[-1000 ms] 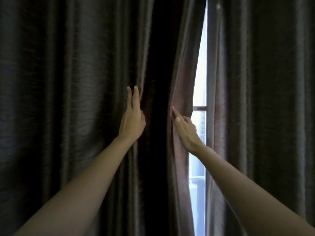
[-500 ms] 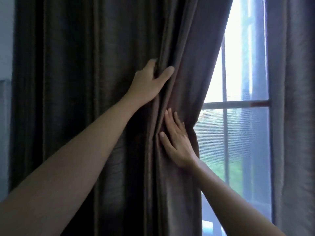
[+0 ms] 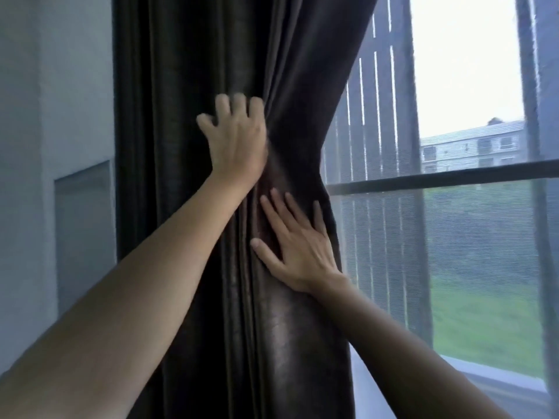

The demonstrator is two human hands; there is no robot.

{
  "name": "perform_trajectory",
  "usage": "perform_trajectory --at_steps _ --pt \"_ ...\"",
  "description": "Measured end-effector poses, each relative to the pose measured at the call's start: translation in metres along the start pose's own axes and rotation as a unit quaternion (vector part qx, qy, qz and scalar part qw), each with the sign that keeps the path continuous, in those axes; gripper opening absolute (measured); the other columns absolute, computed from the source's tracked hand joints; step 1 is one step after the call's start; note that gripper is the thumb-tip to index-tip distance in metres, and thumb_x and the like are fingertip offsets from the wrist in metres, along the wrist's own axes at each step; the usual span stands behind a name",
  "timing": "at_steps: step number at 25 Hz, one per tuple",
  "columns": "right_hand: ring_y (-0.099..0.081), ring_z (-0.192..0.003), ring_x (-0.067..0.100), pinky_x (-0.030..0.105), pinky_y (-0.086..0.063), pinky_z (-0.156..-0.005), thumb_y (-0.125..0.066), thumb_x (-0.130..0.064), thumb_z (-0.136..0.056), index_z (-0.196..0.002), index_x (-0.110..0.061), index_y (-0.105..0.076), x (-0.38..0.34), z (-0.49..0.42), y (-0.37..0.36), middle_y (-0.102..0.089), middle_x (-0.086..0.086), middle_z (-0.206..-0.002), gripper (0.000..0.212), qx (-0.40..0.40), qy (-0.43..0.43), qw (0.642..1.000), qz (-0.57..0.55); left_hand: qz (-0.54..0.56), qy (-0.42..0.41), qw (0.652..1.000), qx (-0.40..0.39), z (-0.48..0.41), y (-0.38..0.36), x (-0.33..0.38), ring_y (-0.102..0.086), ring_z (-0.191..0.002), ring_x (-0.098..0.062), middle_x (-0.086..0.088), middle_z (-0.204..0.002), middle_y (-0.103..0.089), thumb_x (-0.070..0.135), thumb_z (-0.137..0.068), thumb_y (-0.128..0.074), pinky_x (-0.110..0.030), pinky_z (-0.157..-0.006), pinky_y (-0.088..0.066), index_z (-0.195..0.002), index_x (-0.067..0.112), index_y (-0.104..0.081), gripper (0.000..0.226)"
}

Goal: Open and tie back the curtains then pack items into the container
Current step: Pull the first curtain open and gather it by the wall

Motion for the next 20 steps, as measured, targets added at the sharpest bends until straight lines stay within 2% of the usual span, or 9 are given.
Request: perform_trajectory --at_steps 2,4,7,10,13,15,17,18,20 --pt "0.008 -0.147 0.016 0.039 0.023 -0.111 -0.024 -0.067 -0.086 -0.149 -0.036 -0.006 -0.016 -0.01 -0.021 0.005 -0.004 -0.159 0.073 0.015 -0.005 0.999 0.03 0.012 0.025 0.999 -0.017 0.003 -0.016 -0.034 -0.049 -0.118 -0.034 -0.015 -0.13 -0.051 0.025 -0.073 -0.074 -0.057 -0.084 -0.044 -0.121 0.015 -0.048 0.056" --pt "0.018 -0.145 0.02 0.044 0.018 -0.111 -0.029 -0.071 -0.083 -0.147 -0.043 -0.006 -0.027 -0.023 -0.046 0.021 -0.001 -0.156 0.073 0.015 -0.027 1.0 -0.006 0.097 0.068 0.991 -0.07 0.003 -0.04 -0.072 -0.016 -0.141 -0.039 -0.021 -0.154 -0.013 0.034 -0.079 -0.069 -0.066 -0.103 -0.023 -0.147 0.014 -0.018 0.087" --pt "0.028 -0.141 0.023 0.048 0.011 -0.112 -0.031 -0.074 -0.079 -0.143 -0.051 0.002 -0.045 -0.046 -0.084 0.036 0.003 -0.15 0.076 -0.007 -0.046 0.996 -0.071 0.173 0.138 0.97 -0.105 0.007 -0.071 -0.127 0.008 -0.144 -0.038 -0.023 -0.155 0.012 0.047 -0.078 -0.067 -0.061 -0.111 -0.007 -0.148 0.008 0.006 0.108" --pt "0.029 -0.141 0.025 0.048 0.008 -0.114 -0.031 -0.077 -0.077 -0.143 -0.05 0.01 -0.07 -0.073 -0.124 0.037 0.005 -0.151 0.082 -0.026 -0.05 0.993 -0.099 0.22 0.226 0.937 -0.15 0.02 -0.114 -0.187 0.013 -0.143 -0.038 -0.019 -0.155 0.019 0.057 -0.073 -0.067 -0.065 -0.109 -0.003 -0.147 0.01 0.013 0.119" --pt "0.03 -0.14 0.025 0.048 0.008 -0.115 -0.03 -0.078 -0.076 -0.143 -0.049 0.013 -0.092 -0.092 -0.163 0.038 0.006 -0.15 0.085 -0.048 -0.045 0.993 -0.093 0.268 0.318 0.885 -0.212 0.042 -0.159 -0.234 0.013 -0.141 -0.043 -0.015 -0.154 0.026 0.062 -0.068 -0.068 -0.071 -0.104 -0.004 -0.146 0.015 0.018 0.126" --pt "0.03 -0.139 0.024 0.047 0.007 -0.115 -0.032 -0.078 -0.076 -0.142 -0.049 0.015 -0.104 -0.102 -0.186 0.037 0.007 -0.151 0.086 -0.062 -0.04 0.994 -0.087 0.302 0.36 0.85 -0.238 0.058 -0.187 -0.259 0.005 -0.142 -0.044 -0.014 -0.153 0.027 0.063 -0.067 -0.068 -0.07 -0.106 -0.009 -0.146 0.018 0.02 0.126" --pt "0.03 -0.139 0.024 0.048 0.006 -0.115 -0.032 -0.078 -0.075 -0.142 -0.048 0.016 -0.116 -0.113 -0.207 0.036 0.008 -0.151 0.087 -0.067 -0.039 0.993 -0.085 0.334 0.377 0.825 -0.257 0.071 -0.212 -0.278 -0.012 -0.142 -0.043 -0.017 -0.156 0.014 0.062 -0.07 -0.067 -0.061 -0.11 -0.017 -0.147 0.018 0.017 0.122" --pt "0.03 -0.139 0.025 0.048 0.006 -0.115 -0.031 -0.079 -0.074 -0.141 -0.048 0.016 -0.123 -0.119 -0.217 0.035 0.009 -0.151 0.089 -0.069 -0.04 0.993 -0.087 0.35 0.373 0.816 -0.267 0.074 -0.222 -0.285 -0.024 -0.139 -0.041 -0.019 -0.157 -0.002 0.059 -0.073 -0.067 -0.054 -0.111 -0.024 -0.149 0.017 0.009 0.115" --pt "0.031 -0.139 0.028 0.05 0.008 -0.114 -0.029 -0.082 -0.07 -0.139 -0.048 0.02 -0.135 -0.131 -0.236 0.036 0.01 -0.151 0.091 -0.073 -0.045 0.992 -0.093 0.379 0.343 0.814 -0.277 0.072 -0.233 -0.292 -0.046 -0.126 -0.036 -0.018 -0.144 -0.041 0.052 -0.079 -0.064 -0.042 -0.104 -0.04 -0.146 0.012 -0.025 0.087"
Point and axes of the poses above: each hand's wrist, its own z-axis away from the middle knuckle, its own y-axis out of the back of the hand, x = y × z, the point moved 10 cm from there along -z, towards the middle knuckle
